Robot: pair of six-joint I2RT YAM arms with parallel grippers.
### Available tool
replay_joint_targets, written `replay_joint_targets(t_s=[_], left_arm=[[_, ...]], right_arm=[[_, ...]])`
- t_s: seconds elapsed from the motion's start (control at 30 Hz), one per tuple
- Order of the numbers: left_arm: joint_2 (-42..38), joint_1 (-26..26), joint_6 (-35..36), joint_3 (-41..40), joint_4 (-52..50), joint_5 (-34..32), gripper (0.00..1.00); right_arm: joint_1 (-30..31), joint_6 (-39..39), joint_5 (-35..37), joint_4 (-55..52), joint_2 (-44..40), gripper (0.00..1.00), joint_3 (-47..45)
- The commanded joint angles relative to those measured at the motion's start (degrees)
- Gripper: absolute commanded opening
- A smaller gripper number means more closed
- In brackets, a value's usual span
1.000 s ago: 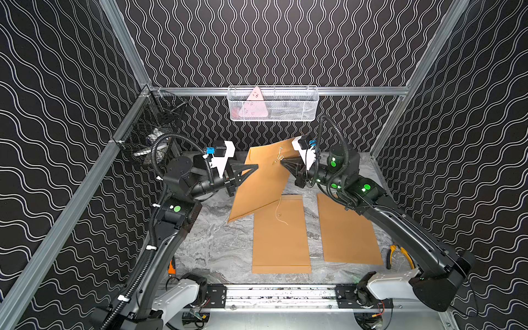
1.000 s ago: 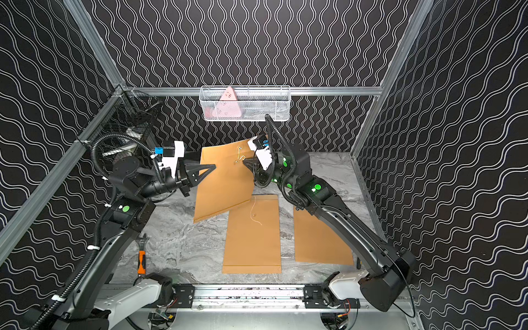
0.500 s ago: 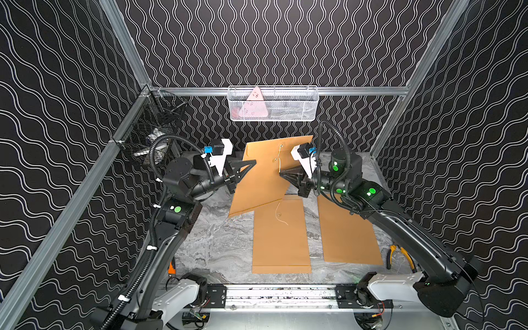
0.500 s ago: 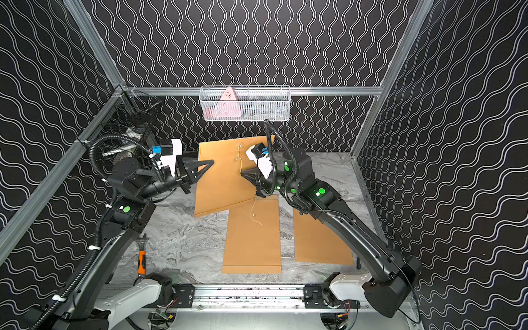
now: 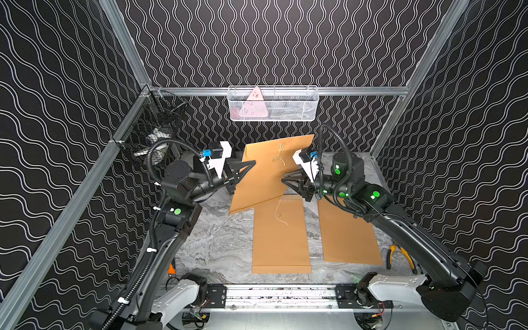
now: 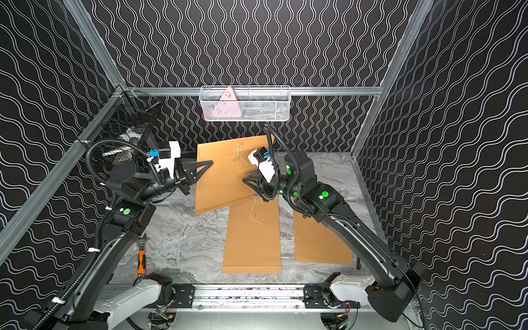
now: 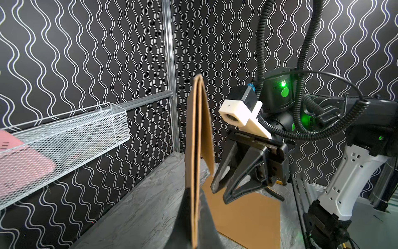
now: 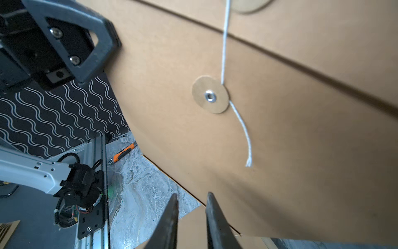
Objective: Open the file bag
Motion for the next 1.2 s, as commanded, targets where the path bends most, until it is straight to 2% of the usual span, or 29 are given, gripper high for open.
replay_joint_targets(t_s=[0.0, 0.57, 0.87, 1.07, 1.17], left_arm=[[-0.9, 0.1, 3.3, 0.6, 0.4, 0.7, 0.0], [-2.0, 0.0, 2.5, 0.6, 1.2, 4.9, 0.0], [-1.6, 0.1, 1.3, 0.4, 2.5, 5.4, 0.0], [-1.4, 0.0, 0.7, 0.3, 3.0, 5.6, 0.0], [-1.3, 0.1, 0.6, 0.2, 3.1, 5.5, 0.0]], right_arm=[[-0.4, -2.6, 2.7, -0.1, 0.2, 0.28, 1.2], [-2.7, -3.3, -5.3, 2.4, 5.6, 0.31, 7.5], [-2.7, -3.0, -6.9, 2.9, 6.6, 0.31, 9.2], [-2.7, -2.6, -6.1, 3.5, 6.7, 0.21, 9.1], [-2.7, -1.9, -5.4, 4.3, 6.4, 0.11, 8.5]])
